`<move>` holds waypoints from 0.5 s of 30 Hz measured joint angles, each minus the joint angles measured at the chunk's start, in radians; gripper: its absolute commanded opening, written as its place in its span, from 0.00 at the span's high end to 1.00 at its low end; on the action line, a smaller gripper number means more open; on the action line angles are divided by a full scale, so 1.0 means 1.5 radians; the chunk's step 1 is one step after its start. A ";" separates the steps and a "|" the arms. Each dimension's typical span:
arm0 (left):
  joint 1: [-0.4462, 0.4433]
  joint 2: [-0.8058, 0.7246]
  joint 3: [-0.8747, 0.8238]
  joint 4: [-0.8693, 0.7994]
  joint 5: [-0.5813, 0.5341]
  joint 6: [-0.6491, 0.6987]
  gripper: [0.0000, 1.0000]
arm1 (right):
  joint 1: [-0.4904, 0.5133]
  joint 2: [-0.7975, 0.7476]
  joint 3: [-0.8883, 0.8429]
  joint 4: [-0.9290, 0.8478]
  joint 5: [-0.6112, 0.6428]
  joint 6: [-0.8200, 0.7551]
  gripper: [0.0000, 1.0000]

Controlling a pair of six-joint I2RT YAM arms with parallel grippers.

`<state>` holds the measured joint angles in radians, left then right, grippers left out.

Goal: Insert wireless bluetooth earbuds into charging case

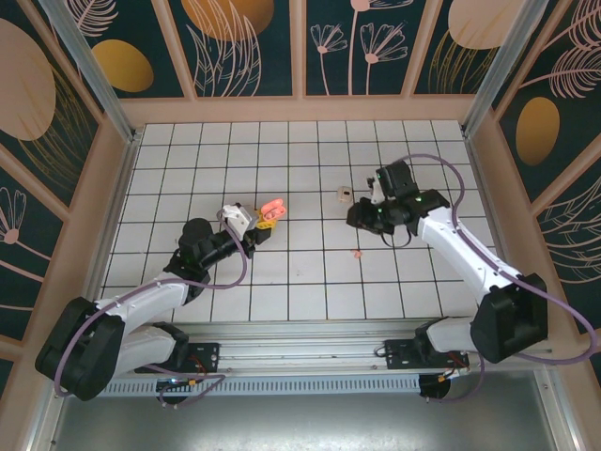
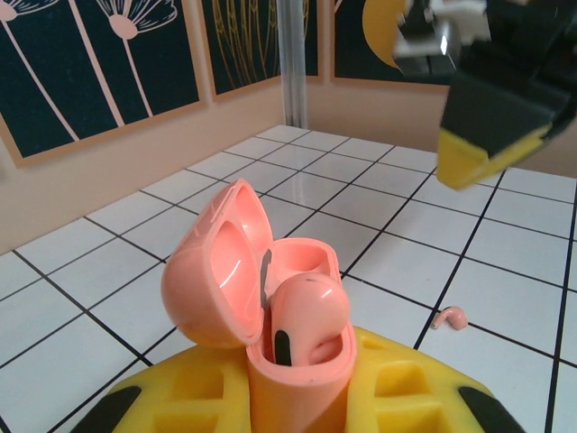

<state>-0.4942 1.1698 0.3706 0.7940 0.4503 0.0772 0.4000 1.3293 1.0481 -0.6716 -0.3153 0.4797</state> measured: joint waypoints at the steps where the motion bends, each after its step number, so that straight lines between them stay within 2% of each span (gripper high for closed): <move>1: 0.000 0.000 -0.002 0.002 -0.003 -0.001 0.86 | -0.007 0.003 -0.017 -0.007 0.001 0.005 0.64; 8: 0.000 0.002 -0.004 0.011 -0.007 -0.001 0.86 | -0.014 0.077 -0.072 -0.023 0.024 0.017 0.61; 15: 0.000 0.003 -0.004 0.011 -0.007 -0.001 0.86 | -0.017 0.148 -0.080 0.012 0.018 0.016 0.59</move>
<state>-0.4942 1.1736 0.3653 0.8104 0.4393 0.0765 0.3752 1.5509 0.9279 -0.6537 -0.2882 0.5041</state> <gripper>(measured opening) 0.198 0.406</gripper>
